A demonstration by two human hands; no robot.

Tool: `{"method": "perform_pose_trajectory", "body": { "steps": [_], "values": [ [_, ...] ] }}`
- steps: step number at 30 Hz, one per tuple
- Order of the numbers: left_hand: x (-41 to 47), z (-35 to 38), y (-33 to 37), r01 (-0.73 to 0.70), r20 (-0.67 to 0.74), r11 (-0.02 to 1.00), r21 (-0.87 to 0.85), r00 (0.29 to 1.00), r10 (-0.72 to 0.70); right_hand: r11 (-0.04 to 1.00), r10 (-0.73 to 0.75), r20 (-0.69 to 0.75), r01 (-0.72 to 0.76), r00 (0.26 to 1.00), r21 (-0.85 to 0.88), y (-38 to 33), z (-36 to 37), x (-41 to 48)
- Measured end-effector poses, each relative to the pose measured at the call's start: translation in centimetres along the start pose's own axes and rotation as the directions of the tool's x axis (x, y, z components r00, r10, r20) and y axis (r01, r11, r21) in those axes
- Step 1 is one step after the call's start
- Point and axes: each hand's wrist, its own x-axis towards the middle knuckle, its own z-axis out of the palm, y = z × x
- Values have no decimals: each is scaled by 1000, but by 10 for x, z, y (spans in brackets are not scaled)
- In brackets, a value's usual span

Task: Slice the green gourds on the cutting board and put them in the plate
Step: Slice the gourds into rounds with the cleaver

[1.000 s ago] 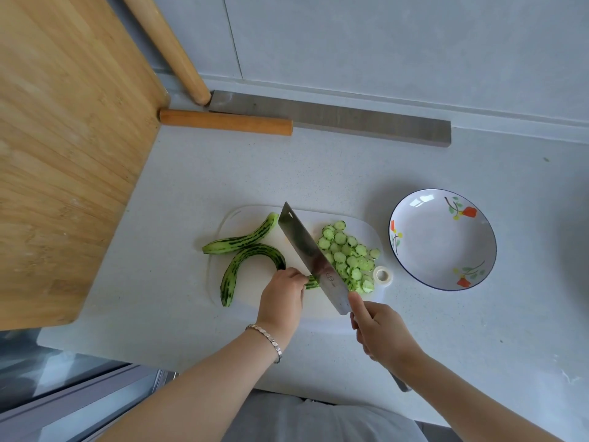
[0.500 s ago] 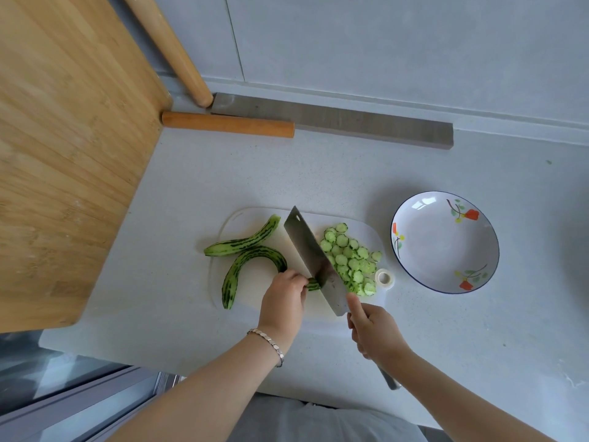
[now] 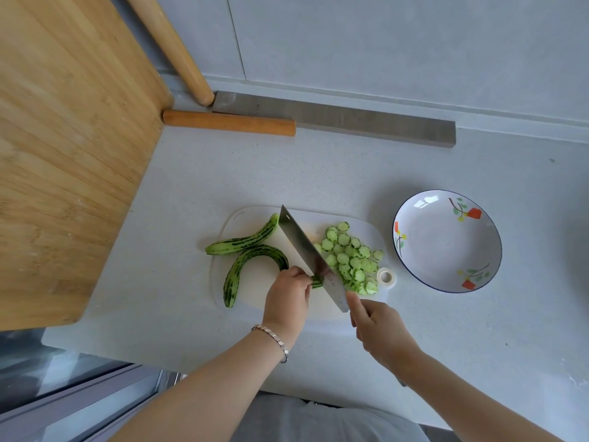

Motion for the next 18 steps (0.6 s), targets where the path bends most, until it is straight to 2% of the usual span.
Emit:
{"method": "perform_pose_trajectory", "body": {
  "steps": [6, 12, 18],
  "values": [
    [-3, 2, -2, 13, 33, 1000, 7, 999, -14, 1000, 26, -10, -26, 1000, 6, 3, 12, 7],
    [-3, 4, -2, 68, -9, 996, -51, 998, -68, 974, 97, 22, -99, 995, 203, 2, 4, 7],
    [0, 3, 0, 54, -39, 995, -90, 998, -58, 981, 34, 26, -39, 999, 192, 0, -8, -4]
  ]
}}
